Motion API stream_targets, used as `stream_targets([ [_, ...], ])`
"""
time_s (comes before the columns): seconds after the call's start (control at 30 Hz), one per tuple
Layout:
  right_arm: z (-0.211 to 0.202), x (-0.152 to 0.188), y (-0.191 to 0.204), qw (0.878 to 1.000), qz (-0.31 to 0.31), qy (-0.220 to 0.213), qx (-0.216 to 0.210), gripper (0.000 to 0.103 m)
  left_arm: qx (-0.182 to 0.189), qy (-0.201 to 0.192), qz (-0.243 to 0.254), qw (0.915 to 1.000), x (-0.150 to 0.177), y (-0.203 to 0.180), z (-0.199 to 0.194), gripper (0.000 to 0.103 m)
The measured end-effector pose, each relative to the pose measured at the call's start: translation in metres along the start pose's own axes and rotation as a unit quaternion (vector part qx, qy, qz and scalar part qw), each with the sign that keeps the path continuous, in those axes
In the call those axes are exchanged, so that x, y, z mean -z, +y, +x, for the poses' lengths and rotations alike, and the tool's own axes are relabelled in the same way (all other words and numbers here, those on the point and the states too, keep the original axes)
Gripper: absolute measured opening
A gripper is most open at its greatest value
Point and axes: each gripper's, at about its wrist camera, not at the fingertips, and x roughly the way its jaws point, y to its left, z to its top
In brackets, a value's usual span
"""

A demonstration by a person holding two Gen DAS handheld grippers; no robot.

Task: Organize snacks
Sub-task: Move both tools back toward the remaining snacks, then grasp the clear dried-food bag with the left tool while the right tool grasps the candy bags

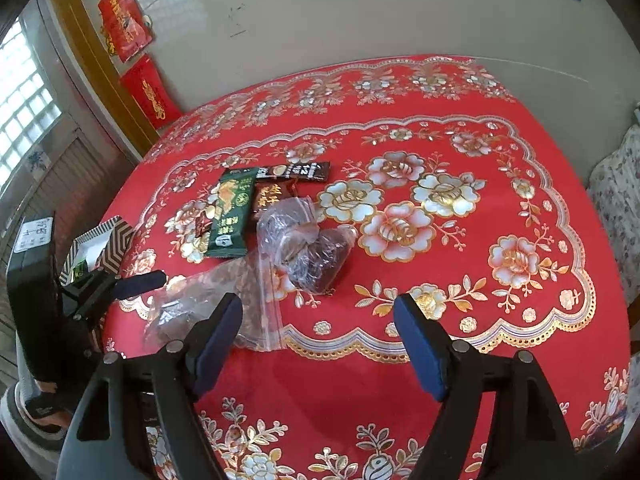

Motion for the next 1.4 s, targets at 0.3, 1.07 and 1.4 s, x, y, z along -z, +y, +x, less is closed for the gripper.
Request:
stream_targets([
  [0.3,-0.002,0.002,-0.002,1.000,0.005,-0.001,-0.004,0.078,0.066,-0.004,0.050,0.9965,-0.003,-0.008,-0.010,0.087],
  [1.07,0.002,0.006,0.002,1.000,-0.008,0.007,0.001,0.078,0.060,0.026,0.043,0.9969,-0.002,-0.004,0.020,0.072],
  [1.4,0.022,-0.023,0.022,0.996,-0.084,-0.007,0.030,0.078,0.034,0.017,0.015,0.9992,0.009,-0.003,0.004,0.037],
])
